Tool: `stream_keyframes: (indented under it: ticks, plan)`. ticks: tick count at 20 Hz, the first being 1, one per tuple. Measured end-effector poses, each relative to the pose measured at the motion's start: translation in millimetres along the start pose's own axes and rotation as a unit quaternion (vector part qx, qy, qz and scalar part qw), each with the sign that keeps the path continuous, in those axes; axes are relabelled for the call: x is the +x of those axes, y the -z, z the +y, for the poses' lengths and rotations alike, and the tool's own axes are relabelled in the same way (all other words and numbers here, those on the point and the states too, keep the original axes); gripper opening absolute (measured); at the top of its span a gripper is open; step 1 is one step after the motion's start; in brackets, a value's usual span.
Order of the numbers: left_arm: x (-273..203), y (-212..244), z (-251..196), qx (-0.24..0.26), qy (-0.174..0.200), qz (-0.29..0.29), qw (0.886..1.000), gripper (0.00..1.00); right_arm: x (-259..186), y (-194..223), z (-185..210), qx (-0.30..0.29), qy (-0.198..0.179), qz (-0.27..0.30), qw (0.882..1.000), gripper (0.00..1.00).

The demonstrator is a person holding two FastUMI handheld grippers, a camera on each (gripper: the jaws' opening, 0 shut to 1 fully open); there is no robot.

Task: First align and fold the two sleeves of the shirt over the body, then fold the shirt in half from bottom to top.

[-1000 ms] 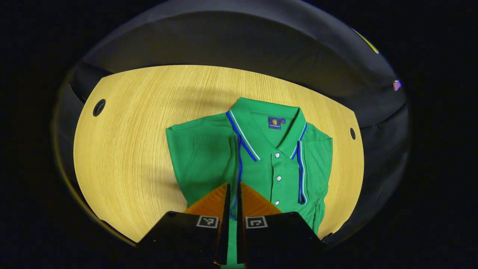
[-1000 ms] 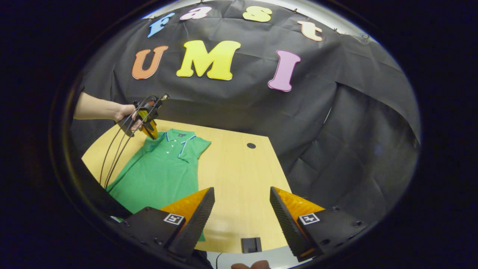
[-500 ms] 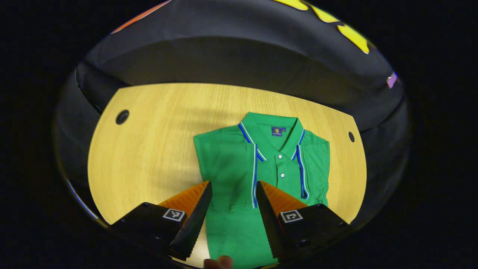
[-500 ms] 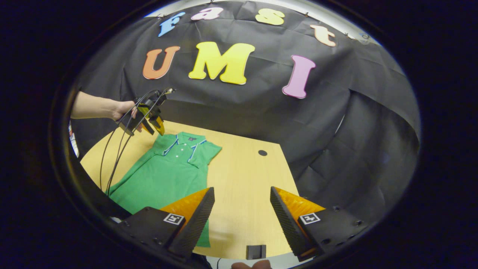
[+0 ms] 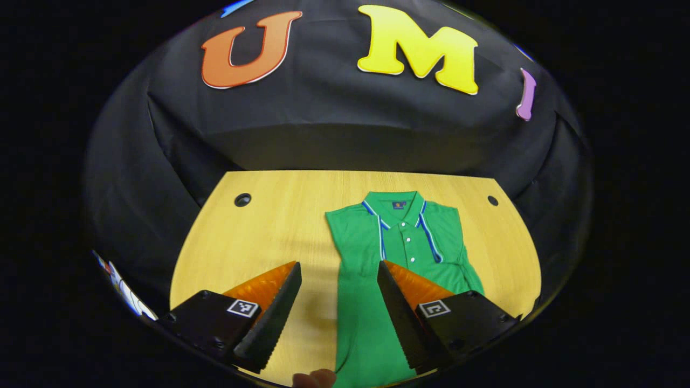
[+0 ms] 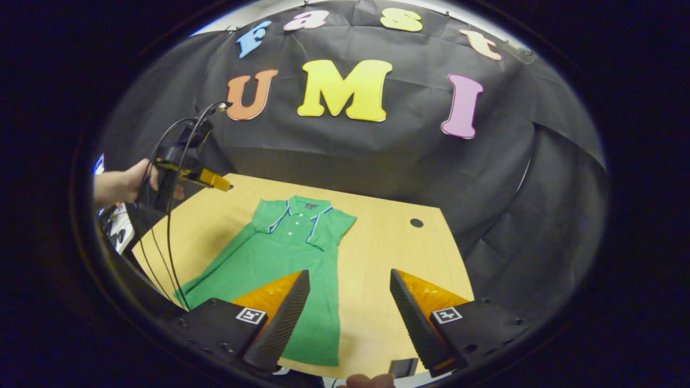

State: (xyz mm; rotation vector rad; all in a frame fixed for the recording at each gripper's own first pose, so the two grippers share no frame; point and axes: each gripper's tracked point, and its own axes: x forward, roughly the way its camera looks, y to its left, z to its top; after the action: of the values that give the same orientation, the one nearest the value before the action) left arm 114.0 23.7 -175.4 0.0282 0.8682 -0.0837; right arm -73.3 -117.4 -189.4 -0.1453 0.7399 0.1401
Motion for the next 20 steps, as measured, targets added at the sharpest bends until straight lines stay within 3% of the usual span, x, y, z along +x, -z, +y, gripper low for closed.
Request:
stream_keyframes:
  ticks: [3,6,7,8,9,11,15,20]
  plan:
    - [-30,49,6,-0.013,-0.006,0.008,1.000,0.94,6,11,10,0.001,-0.021,0.012,1.000,0.95]
    - [-54,114,0,-0.032,0.026,0.045,0.998,0.94,11,34,13,0.004,-0.033,0.042,0.999,0.96]
    - [-60,136,-1,-0.031,0.035,0.060,0.997,0.94,11,44,13,0.002,-0.034,0.053,0.998,0.91]
    - [-66,157,4,-0.024,0.035,0.071,0.997,0.94,10,54,13,-0.002,-0.037,0.063,0.997,0.96]
    - [-70,174,8,-0.015,0.035,0.080,0.996,0.94,9,65,13,-0.009,-0.038,0.073,0.997,0.91]
    - [-79,208,12,-0.001,0.031,0.100,0.994,0.94,4,91,10,-0.026,-0.038,0.094,0.994,0.95]
    - [-97,267,9,-0.004,0.042,0.139,0.989,0.94,-10,156,11,-0.023,-0.048,0.162,0.985,0.96]
    - [-92,318,-14,-0.023,0.090,0.183,0.979,0.94,-12,216,8,-0.008,-0.042,0.231,0.972,0.96]
